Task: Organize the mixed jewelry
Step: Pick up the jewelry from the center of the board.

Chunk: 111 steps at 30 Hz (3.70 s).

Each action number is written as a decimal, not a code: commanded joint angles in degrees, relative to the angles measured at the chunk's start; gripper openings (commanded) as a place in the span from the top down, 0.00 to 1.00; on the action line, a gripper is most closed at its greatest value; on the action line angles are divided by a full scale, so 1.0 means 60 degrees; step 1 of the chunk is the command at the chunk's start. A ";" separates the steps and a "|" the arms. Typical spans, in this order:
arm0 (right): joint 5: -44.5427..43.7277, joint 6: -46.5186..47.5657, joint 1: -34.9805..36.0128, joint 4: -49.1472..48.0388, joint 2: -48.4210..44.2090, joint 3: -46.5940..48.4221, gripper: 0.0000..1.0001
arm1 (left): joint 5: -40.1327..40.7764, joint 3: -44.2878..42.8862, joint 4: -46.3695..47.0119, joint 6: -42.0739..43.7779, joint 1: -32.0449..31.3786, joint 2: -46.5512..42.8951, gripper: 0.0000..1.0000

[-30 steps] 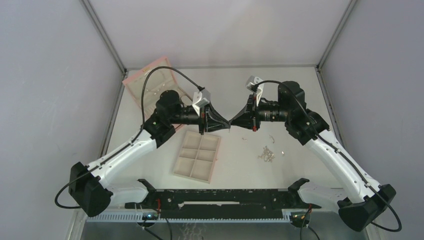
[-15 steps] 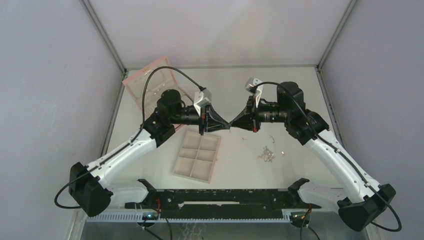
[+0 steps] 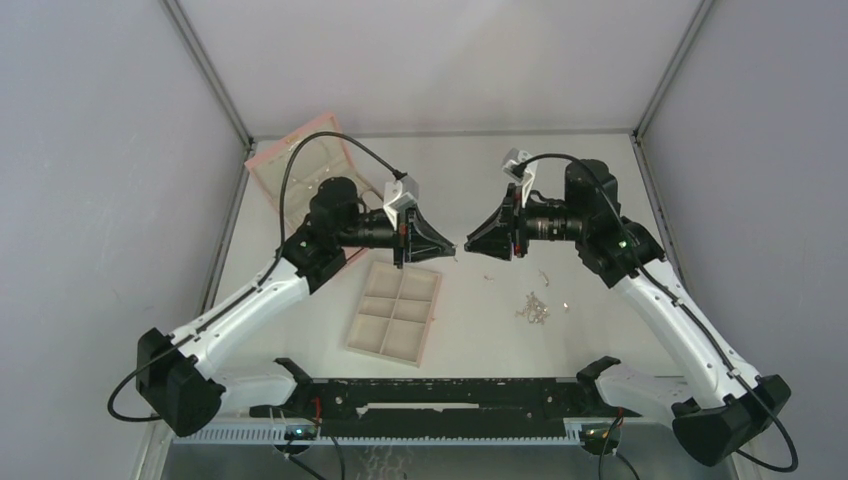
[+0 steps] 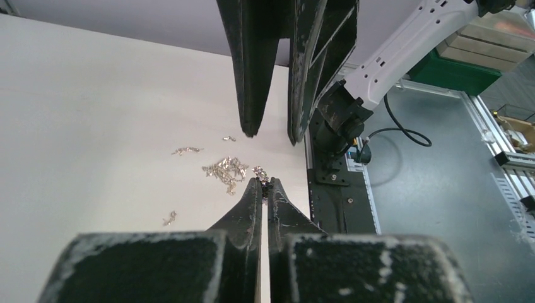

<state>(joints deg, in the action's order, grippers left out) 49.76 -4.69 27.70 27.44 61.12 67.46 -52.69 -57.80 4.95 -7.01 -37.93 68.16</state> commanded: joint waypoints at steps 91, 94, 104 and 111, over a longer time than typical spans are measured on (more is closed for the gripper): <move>-0.4890 -0.0621 0.2370 -0.6163 -0.0741 -0.2235 1.00 | -0.0721 -0.1807 0.0801 -0.5398 0.1539 0.1041 0.96; -0.4817 -0.0596 0.2385 -0.6130 -0.0766 -0.2244 1.00 | -0.0672 -0.1820 0.0806 -0.5537 0.1566 0.1043 0.80; -0.4412 -0.0670 0.2342 -0.5105 -0.1035 -0.2235 1.00 | -0.0626 -0.1814 0.0148 -0.5963 0.1698 0.1492 0.48; -0.3316 -0.1130 0.1772 -0.4094 -0.1221 -0.2236 1.00 | -0.0093 -0.1887 -0.1121 -0.6256 0.2054 0.1714 0.46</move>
<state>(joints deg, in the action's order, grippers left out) 24.69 -10.61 39.97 -0.47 55.53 51.72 -55.40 -68.55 3.42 -42.57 -26.81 78.13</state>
